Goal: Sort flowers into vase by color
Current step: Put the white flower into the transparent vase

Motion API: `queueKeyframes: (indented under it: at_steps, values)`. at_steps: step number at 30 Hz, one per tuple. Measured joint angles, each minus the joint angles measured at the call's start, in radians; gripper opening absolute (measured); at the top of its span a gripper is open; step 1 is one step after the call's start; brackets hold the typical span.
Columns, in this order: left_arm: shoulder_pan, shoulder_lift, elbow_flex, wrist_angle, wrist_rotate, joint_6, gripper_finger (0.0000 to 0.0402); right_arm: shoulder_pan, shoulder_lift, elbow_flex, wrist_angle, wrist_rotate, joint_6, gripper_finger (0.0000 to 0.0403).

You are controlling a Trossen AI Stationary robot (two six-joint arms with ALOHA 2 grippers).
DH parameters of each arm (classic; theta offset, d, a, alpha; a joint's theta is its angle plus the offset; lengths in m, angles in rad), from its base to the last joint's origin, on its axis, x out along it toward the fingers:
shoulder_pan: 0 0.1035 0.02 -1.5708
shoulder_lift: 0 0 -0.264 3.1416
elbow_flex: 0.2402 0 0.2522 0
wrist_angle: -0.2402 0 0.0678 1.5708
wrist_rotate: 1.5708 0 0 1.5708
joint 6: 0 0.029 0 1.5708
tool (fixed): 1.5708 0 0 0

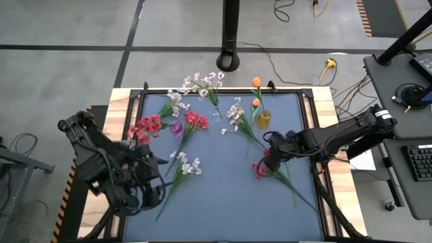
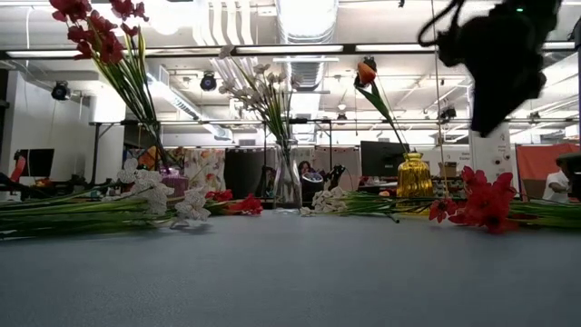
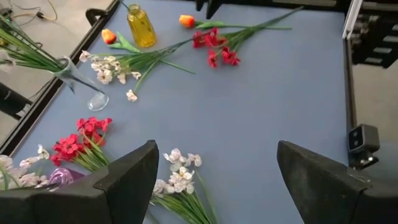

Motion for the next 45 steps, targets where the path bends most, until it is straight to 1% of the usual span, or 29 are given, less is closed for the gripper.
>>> queueKeyframes:
  at_steps: [2, 5, 7, 9, 12, 17, 19, 20, 23, 25, 32, 36, 40, 43, 45]
  values:
    - [-0.002, 0.024, 0.000, 0.000, 0.000, 0.000, 0.0307, 0.000, 0.016, -0.007, 0.077, 0.043, -0.053, 0.0199]
    - [-0.003, 0.060, 0.000, 0.004, 0.000, 0.000, 0.0307, 0.000, 0.057, -0.009, 0.179, 0.141, -0.156, 0.0199]
    - [-0.005, 0.080, 0.000, 0.005, 0.000, 0.013, 0.0307, -0.001, 0.096, -0.009, 0.218, 0.192, -0.227, 0.0199]
    - [-0.008, 0.100, 0.000, 0.015, 0.000, 0.032, 0.0307, -0.013, 0.137, -0.009, 0.245, 0.191, -0.278, 0.0203]
    - [-0.008, 0.132, 0.000, 0.068, 0.005, 0.091, 0.0307, -0.040, 0.197, -0.009, 0.248, 0.191, -0.290, 0.0217]
    - [-0.007, 0.182, 0.000, 0.212, 0.033, 0.269, 0.0307, -0.095, 0.282, -0.008, 0.254, 0.194, -0.312, 0.0252]
    - [-0.005, 0.199, 0.000, 0.244, 0.029, 0.307, 0.0307, -0.120, 0.315, -0.009, 0.253, 0.201, -0.326, 0.0263]
    - [-0.005, 0.206, 0.000, 0.248, 0.015, 0.314, 0.0307, -0.134, 0.331, -0.009, 0.254, 0.213, -0.328, 0.0267]
    - [-0.005, 0.222, 0.000, 0.245, -0.081, 0.315, 0.0307, -0.174, 0.369, -0.009, 0.264, 0.228, -0.356, 0.0271]
    - [-0.004, 0.229, 0.000, 0.245, -0.106, 0.315, 0.0307, -0.199, 0.393, -0.009, 0.282, 0.228, -0.372, 0.0268]
    - [0.010, 0.230, -0.008, 0.246, -0.114, 0.315, 0.0307, -0.261, 0.462, -0.008, 0.307, 0.214, -0.417, 0.0237]
    - [0.009, 0.230, -0.027, 0.254, -0.097, 0.318, 0.0307, -0.275, 0.495, -0.007, 0.327, 0.169, -0.433, 0.0207]
    - [0.018, 0.230, -0.078, 0.302, -0.089, 0.319, 0.0307, -0.275, 0.516, -0.005, 0.340, 0.169, -0.437, 0.0160]
    - [0.033, 0.230, -0.119, 0.372, -0.061, 0.324, 0.0307, -0.275, 0.510, -0.005, 0.347, 0.163, -0.439, 0.0113]
    - [0.049, 0.228, -0.146, 0.435, -0.040, 0.354, 0.0307, -0.276, 0.499, -0.007, 0.348, 0.160, -0.447, 0.0080]
